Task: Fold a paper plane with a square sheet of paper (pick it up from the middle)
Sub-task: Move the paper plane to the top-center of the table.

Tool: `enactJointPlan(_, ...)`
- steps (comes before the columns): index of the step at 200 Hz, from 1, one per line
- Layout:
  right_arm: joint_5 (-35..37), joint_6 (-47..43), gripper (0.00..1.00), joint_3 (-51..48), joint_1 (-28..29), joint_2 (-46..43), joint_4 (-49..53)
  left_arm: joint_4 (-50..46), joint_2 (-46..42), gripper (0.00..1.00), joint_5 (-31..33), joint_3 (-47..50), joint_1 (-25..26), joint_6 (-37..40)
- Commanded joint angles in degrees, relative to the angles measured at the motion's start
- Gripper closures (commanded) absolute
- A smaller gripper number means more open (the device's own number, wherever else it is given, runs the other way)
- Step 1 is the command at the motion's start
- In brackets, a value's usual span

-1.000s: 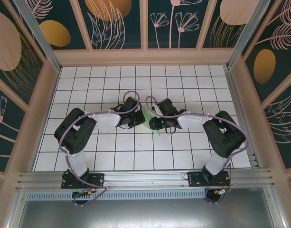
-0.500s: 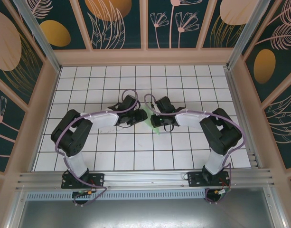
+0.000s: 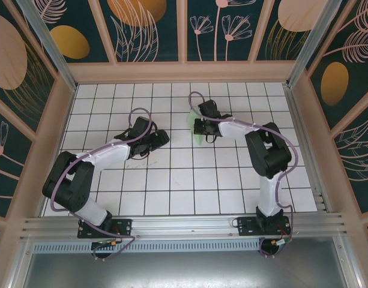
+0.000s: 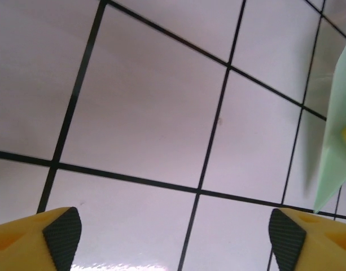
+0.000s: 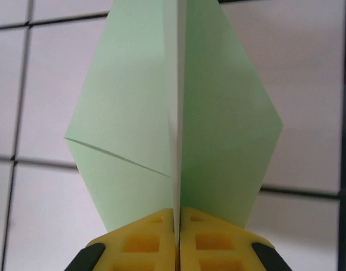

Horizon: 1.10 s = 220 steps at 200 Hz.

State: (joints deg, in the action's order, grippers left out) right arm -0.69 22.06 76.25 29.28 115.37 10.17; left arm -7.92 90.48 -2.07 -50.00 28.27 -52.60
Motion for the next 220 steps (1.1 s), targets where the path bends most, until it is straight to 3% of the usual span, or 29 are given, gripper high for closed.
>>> enactJointPlan(1,3.5,1.9,0.90,5.8,-1.3,3.4,5.2,-1.7,-1.3,0.09,2.1,0.8,-0.1,0.8)
enactJointPlan(65,4.1,0.6,0.82,13.6,-2.1,9.5,9.3,-1.5,-1.3,0.01,2.6,1.2,-0.1,1.1)
enactJointPlan(182,7.2,-0.2,0.79,15.8,-0.3,15.5,11.7,-1.8,-0.6,0.02,2.6,1.1,-0.1,1.4)
enactJointPlan(220,8.9,-0.5,0.75,19.1,0.0,13.3,13.8,-3.7,-1.6,0.01,6.2,-0.2,-0.1,3.2)
